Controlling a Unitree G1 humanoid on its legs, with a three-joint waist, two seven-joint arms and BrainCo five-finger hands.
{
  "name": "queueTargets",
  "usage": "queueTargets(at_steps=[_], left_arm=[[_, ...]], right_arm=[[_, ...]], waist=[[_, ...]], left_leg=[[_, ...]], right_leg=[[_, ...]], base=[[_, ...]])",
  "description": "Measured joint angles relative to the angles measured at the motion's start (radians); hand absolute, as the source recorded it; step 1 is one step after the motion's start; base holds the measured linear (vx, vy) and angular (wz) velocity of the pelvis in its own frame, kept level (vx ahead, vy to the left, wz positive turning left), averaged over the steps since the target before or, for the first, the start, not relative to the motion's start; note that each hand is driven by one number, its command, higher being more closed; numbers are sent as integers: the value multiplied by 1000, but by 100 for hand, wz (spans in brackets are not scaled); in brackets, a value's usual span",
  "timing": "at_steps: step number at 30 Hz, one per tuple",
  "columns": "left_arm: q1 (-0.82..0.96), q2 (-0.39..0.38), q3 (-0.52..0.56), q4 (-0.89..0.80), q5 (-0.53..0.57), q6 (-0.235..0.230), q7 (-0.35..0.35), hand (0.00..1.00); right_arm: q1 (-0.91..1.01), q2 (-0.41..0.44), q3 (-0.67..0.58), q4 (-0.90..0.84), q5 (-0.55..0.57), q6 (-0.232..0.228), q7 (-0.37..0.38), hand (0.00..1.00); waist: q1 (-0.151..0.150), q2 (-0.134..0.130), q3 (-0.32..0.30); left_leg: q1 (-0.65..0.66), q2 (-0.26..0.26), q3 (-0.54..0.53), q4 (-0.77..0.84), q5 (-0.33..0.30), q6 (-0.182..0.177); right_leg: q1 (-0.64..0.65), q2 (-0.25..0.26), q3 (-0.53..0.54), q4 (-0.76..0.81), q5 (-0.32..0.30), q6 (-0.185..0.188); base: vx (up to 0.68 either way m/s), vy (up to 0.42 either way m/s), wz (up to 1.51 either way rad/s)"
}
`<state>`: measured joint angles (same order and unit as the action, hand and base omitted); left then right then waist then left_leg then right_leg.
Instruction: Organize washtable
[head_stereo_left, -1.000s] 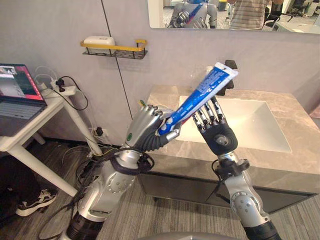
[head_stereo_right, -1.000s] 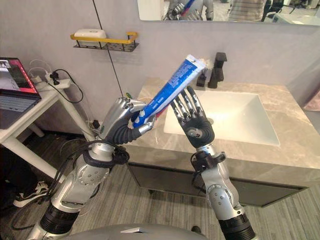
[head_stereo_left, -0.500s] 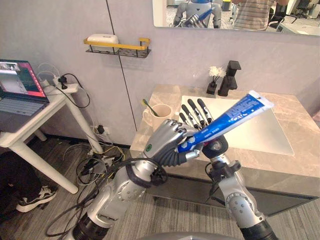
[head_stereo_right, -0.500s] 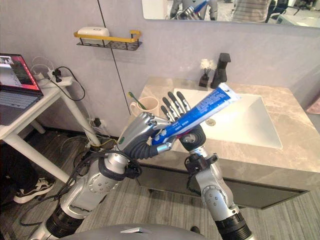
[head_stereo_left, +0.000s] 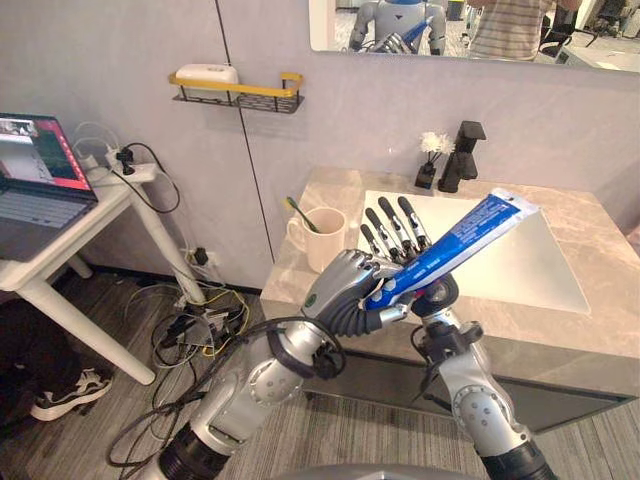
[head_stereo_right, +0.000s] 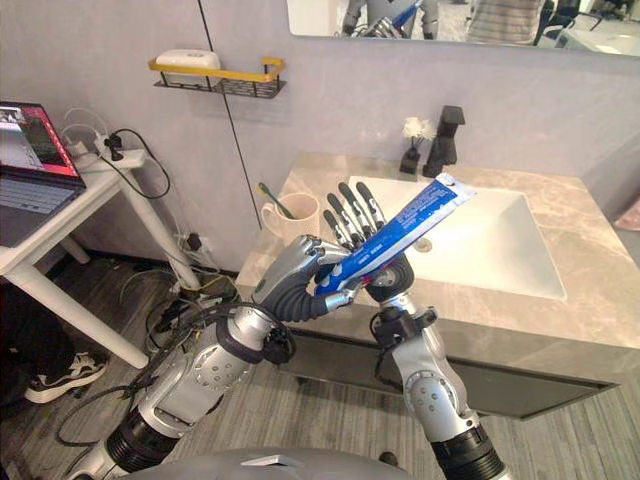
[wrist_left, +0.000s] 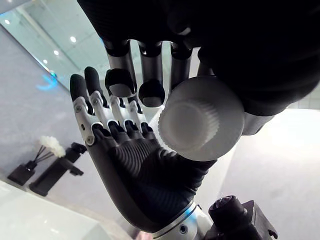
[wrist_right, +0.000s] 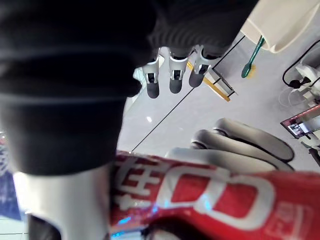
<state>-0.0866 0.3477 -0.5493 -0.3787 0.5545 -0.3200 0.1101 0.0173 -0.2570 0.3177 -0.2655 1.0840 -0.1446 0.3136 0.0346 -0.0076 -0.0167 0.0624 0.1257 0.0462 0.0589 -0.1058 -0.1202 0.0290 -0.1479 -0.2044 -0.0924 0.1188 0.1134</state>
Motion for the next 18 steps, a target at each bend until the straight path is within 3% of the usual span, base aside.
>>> queueTargets(at_steps=[12, 13, 18], left_arm=[[2, -16, 1, 93, 2, -6, 10, 100], [2, -16, 1, 95, 2, -6, 10, 100], [6, -21, 1, 102, 2, -6, 8, 100]], right_arm=[[0, 1, -7, -57, 10, 0, -10, 0], [0, 1, -7, -57, 19, 0, -10, 100], [0, 1, -5, -57, 35, 0, -10, 100]], waist=[[0, -10, -9], [0, -10, -9], [0, -9, -9]], left_leg=[[-5, 0, 2, 5, 0, 0], [-5, 0, 3, 5, 0, 0], [-4, 0, 8, 3, 0, 0]], right_leg=[[-5, 0, 4, 0, 0, 0], [-5, 1, 4, 0, 0, 0], [-9, 1, 11, 0, 1, 0]], base=[[0, 0, 0], [0, 0, 0], [2, 1, -2]])
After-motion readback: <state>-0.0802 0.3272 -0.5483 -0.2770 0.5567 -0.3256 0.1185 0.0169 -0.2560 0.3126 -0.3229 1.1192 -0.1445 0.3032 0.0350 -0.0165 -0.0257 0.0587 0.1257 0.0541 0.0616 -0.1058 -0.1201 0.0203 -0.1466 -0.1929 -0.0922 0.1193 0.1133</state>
